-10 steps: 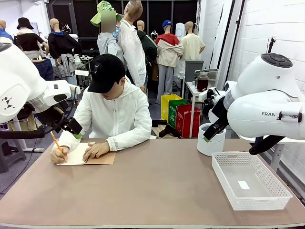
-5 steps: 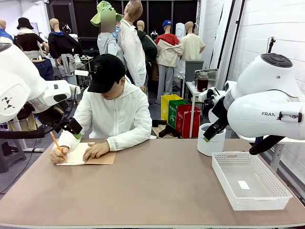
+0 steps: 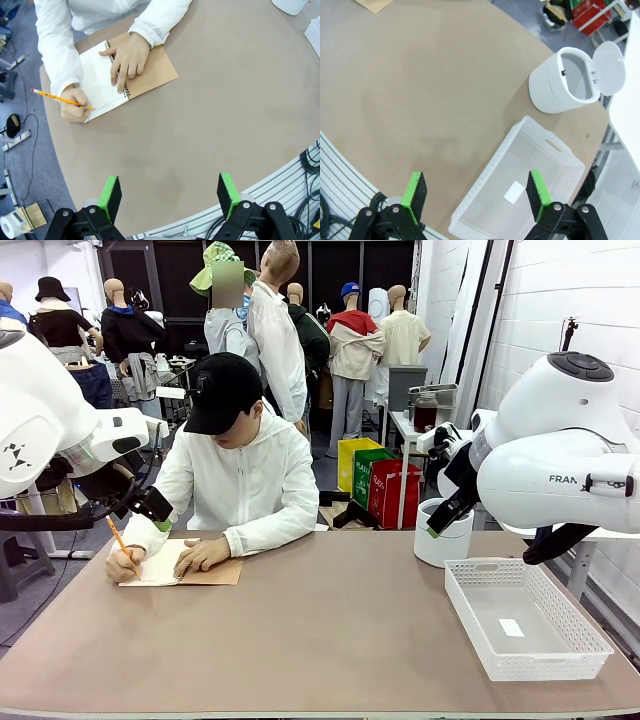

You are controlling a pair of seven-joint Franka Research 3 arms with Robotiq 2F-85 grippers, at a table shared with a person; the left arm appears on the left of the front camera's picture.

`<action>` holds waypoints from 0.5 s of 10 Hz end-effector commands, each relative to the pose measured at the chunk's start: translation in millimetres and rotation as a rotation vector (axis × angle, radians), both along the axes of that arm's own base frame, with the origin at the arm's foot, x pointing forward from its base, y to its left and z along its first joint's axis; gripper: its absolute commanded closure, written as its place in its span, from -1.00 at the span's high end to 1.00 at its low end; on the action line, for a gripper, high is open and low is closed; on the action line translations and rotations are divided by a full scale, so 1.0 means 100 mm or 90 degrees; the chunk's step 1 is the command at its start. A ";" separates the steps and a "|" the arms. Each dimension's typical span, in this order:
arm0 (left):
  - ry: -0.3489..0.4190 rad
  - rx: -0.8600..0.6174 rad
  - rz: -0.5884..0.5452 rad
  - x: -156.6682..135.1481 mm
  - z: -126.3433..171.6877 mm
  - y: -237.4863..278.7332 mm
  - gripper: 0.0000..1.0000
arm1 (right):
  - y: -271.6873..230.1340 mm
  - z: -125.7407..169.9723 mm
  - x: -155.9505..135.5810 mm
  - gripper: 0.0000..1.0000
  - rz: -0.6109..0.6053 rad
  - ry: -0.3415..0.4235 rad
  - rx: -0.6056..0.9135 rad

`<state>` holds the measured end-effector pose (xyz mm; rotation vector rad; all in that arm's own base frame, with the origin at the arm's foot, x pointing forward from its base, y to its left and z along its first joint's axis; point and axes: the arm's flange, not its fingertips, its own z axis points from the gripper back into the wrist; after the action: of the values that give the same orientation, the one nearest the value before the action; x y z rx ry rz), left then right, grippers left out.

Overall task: Sort the paper based on its condition.
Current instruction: If a person hands you a paper, place it in the Organizing basket , and if it's crumpled, put it in the Trash can.

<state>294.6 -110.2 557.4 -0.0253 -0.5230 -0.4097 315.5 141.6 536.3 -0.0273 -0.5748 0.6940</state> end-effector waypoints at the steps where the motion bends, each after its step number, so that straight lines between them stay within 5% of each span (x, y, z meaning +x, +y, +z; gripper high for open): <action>1: -0.001 0.000 -0.001 0.00 0.01 0.00 1.00 | 0.00 0.00 0.00 1.00 0.000 0.000 0.000; 5: -0.001 0.000 -0.001 0.00 0.01 0.00 1.00 | 0.00 0.00 0.00 1.00 0.000 0.000 0.000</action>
<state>294.6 -110.2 557.4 -0.0253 -0.5230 -0.4097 315.5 141.6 536.3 -0.0273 -0.5748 0.6940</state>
